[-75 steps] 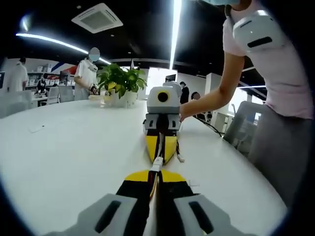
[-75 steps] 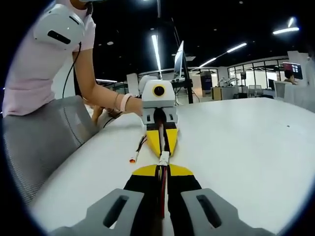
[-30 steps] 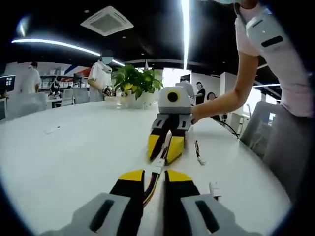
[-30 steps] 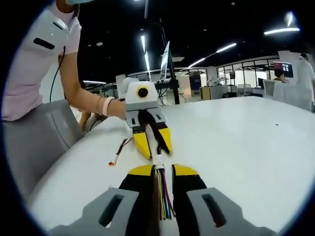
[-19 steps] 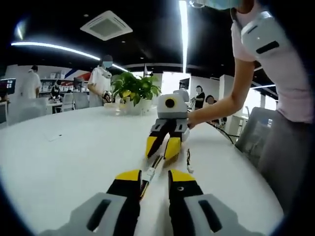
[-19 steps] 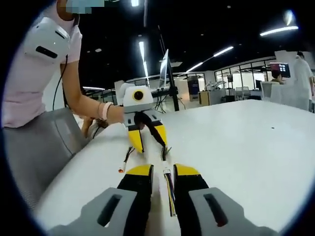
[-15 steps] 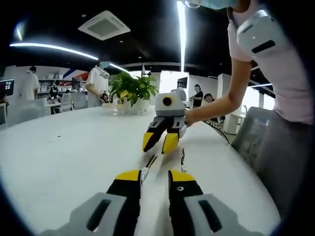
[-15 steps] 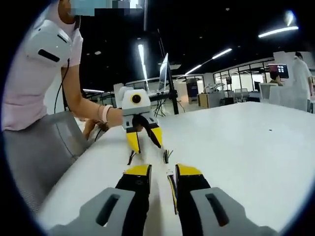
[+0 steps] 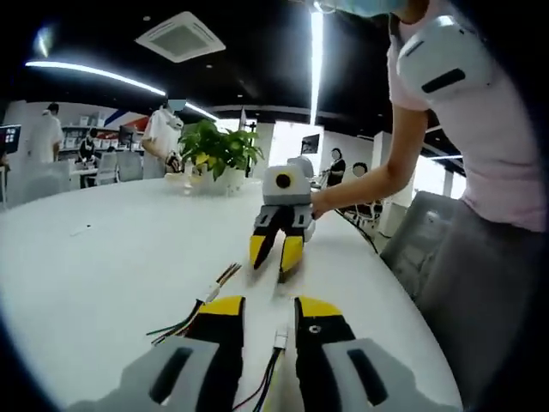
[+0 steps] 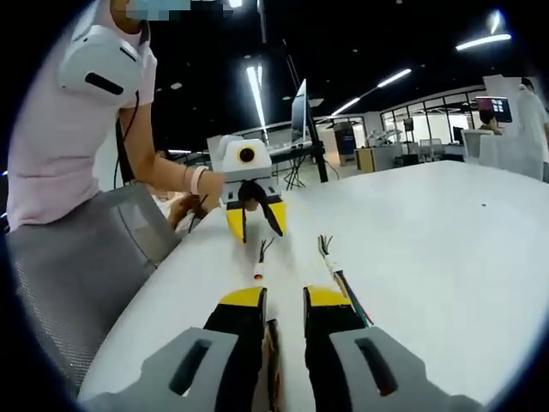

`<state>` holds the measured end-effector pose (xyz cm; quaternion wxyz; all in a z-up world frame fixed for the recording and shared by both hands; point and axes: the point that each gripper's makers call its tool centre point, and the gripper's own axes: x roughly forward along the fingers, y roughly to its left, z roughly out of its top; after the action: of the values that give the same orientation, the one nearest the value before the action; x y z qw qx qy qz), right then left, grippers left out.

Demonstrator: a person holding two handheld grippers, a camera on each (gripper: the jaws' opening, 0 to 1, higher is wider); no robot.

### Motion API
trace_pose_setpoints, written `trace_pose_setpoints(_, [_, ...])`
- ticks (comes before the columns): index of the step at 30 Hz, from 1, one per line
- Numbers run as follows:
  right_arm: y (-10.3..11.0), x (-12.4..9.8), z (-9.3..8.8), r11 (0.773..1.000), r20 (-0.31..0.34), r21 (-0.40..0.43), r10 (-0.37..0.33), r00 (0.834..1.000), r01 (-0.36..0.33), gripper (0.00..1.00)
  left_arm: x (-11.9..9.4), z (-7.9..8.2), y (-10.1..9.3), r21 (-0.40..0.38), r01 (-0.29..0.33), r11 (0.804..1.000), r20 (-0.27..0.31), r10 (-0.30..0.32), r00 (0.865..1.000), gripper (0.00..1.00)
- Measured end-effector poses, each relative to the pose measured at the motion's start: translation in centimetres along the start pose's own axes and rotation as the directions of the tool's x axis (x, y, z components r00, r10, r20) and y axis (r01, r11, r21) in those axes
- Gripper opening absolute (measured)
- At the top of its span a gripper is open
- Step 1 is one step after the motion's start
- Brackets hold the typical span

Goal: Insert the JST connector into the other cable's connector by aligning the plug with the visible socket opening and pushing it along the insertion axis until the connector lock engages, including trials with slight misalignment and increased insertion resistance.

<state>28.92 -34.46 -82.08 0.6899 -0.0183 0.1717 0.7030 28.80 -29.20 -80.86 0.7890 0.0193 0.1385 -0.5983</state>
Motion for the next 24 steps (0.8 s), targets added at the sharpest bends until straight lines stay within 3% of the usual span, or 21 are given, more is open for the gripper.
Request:
trace_pose_setpoints(6, [0.3,-0.2,-1.5,1.0,-0.056,-0.009,0.018,0.998,-0.019,0.12,0.1,-2.0,-0.3,-0.01,0.002,1.0,-0.037,-0.002,0.999,0.16])
trace_pose_setpoints(8, [0.4,-0.2,-1.7,0.999,-0.064,-0.025,0.024,0.998,-0.025,0.1,0.1,-2.0,0.1,-0.053,-0.017,0.998,-0.006,0.016,1.0,0.15])
trace_pose_setpoints(11, [0.4,0.0,-1.8,0.999,-0.054,-0.04,0.023,0.998,-0.026,0.1,0.0,-2.4,0.3,-0.051,-0.023,0.998,-0.004,0.023,1.0,0.11])
trace_pose_setpoints(16, [0.3,0.1,-2.3,0.999,-0.07,-0.048,0.021,0.997,-0.025,0.12,0.3,-3.3,-0.6,-0.037,0.001,0.999,-0.052,-0.003,0.999,0.11])
trace_pose_setpoints(18, [0.4,0.1,-2.4,0.998,-0.072,-0.054,0.018,0.997,-0.022,0.1,0.2,-2.8,-0.3,-0.049,-0.014,0.999,-0.006,0.014,1.0,0.08])
trace_pose_setpoints(20, [0.4,0.0,-2.5,0.997,-0.076,-0.074,0.006,0.997,-0.012,0.09,0.1,-3.1,-0.5,-0.043,-0.001,0.999,-0.011,0.0,1.0,0.02])
trace_pose_setpoints(21, [0.2,-0.1,-2.5,0.996,-0.076,-0.09,-0.001,0.997,-0.006,0.09,0.1,-3.5,-0.9,-0.022,0.008,1.0,-0.031,-0.009,0.999,0.01])
trace_pose_setpoints(24, [0.0,-0.2,-2.6,0.995,-0.075,-0.097,-0.015,0.997,0.008,0.09,0.2,-3.3,-1.0,-0.025,0.009,1.0,-0.017,-0.009,1.0,0.01])
